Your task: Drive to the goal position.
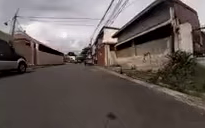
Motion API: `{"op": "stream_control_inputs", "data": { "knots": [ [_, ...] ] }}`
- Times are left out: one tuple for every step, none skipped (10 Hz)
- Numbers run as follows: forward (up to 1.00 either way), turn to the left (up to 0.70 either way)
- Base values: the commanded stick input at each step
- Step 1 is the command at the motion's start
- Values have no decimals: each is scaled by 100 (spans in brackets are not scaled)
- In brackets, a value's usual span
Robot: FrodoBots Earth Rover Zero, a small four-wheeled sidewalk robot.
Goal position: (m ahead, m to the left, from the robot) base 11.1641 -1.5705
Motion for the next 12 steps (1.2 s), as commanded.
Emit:
{"op": "stream_control_inputs", "data": {
  "knots": [
    [70, 26],
    [70, 35],
    [70, 35],
    [70, 32],
    [70, 22],
    [70, 11],
    [70, 1],
    [70, 0],
    [70, 0],
    [70, 0],
    [70, 0],
    [70, 0]
  ]
}}
